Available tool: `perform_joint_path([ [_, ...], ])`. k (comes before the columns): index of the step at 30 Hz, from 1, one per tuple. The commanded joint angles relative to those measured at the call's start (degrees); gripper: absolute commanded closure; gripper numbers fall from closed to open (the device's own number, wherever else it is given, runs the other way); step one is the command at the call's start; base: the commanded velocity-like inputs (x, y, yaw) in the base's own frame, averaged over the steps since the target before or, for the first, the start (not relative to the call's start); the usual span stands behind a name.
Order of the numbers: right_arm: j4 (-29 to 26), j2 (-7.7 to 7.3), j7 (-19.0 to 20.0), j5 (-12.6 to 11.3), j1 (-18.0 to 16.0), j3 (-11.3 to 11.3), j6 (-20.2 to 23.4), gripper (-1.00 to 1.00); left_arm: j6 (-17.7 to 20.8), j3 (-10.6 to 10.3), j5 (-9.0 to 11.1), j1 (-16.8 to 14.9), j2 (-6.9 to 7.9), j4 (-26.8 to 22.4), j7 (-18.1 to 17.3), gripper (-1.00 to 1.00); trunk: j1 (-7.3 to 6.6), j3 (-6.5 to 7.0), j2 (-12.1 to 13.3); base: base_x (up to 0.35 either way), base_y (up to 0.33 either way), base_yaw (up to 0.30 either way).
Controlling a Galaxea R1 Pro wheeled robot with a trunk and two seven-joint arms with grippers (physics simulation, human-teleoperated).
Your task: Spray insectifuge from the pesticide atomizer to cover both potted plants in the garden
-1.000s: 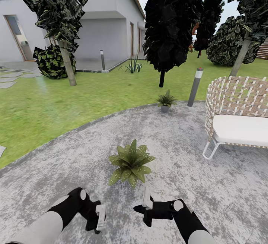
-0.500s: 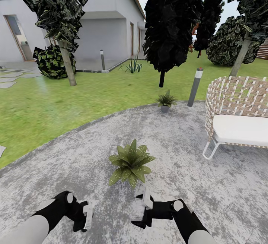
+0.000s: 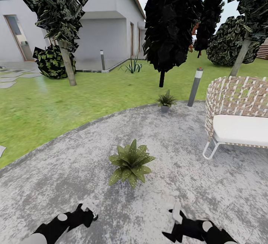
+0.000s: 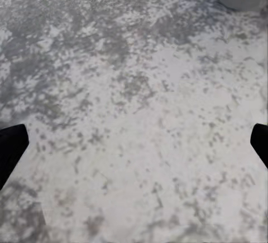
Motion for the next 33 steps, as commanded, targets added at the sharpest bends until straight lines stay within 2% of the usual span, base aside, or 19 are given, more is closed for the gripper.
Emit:
perform_joint_path([
  [1,1.7,-1.5,-2.2,0.3,0.0,-0.5,-0.3,-1.0,-2.3,0.0,2.5,1.3,0.02,0.1,4.7,1.0,-0.01,-0.04,0.0,0.0,0.0,0.0],
  [2,2.5,-2.24,-8.1,0.2,0.5,-0.6,-0.3,-1.0,-4.5,0.0,7.1,4.4,-0.09,0.0,14.0,1.0,-0.01,-0.04,0.0,0.0,0.0,0.0],
  [4,2.6,-2.14,-13.0,0.1,1.7,-0.6,-0.4,-1.0,-5.2,-0.1,7.8,5.7,-0.18,0.0,17.2,1.0,-0.01,-0.04,0.0,0.0,0.0,0.0],
  [7,3.3,-1.28,-24.9,-0.1,4.5,-0.7,-1.0,-1.0,-7.8,-0.1,9.0,6.8,-0.28,0.2,21.6,1.0,-0.01,-0.04,0.0,0.0,0.0,0.0],
  [9,5.8,-0.46,-30.8,-1.7,5.0,-2.3,-2.8,-1.0,-8.3,-0.1,10.8,7.1,-0.25,0.8,24.0,1.0,-0.01,-0.04,0.0,0.0,0.0,0.0],
  [11,8.1,0.75,-37.9,-7.6,5.2,-5.1,-6.4,-1.0,-8.5,0.0,13.1,7.4,0.11,2.5,25.5,1.0,-0.01,-0.04,0.0,0.0,0.0,0.0],
  [13,8.5,1.14,-41.8,-13.5,5.3,-6.1,-7.7,-1.0,-8.6,0.0,14.8,7.5,0.31,3.3,25.8,1.0,-0.01,-0.04,0.0,0.0,0.0,0.0],
  [14,8.6,1.2,-42.8,-16.4,5.3,-6.2,-7.9,-1.0,-8.6,0.0,15.5,7.5,0.31,3.5,25.9,1.0,-0.01,-0.04,0.0,0.0,0.0,0.0],
  [16,8.7,1.18,-43.5,-20.2,5.3,-6.3,-8.1,-1.0,-8.7,0.0,16.0,7.5,0.3,3.6,26.0,1.0,-0.01,-0.04,0.0,0.0,0.0,0.0],
  [18,8.7,0.95,-43.7,-22.0,5.3,-6.4,-8.1,-1.0,-8.7,0.0,16.2,7.6,0.34,3.7,26.0,1.0,-0.01,-0.04,0.0,0.0,0.0,0.0],
  [22,8.9,0.74,-43.7,-22.2,5.3,-6.2,-8.2,-1.0,-8.8,0.0,16.3,7.6,0.11,3.8,26.0,1.0,-0.01,-0.04,0.0,0.0,0.0,0.0],
  [28,12.0,1.74,-43.6,-22.4,5.5,-6.1,-8.0,-1.0,-8.9,-0.1,16.3,7.6,-0.1,3.8,26.0,1.0,-0.01,-0.04,0.0,0.0,0.0,0.0],
  [33,12.8,1.8,-43.6,-22.3,6.1,-6.1,-7.9,-1.0,-8.9,-0.1,16.3,7.6,-0.12,3.8,26.0,1.0,-0.01,-0.04,0.0,0.0,0.0,0.0],
])
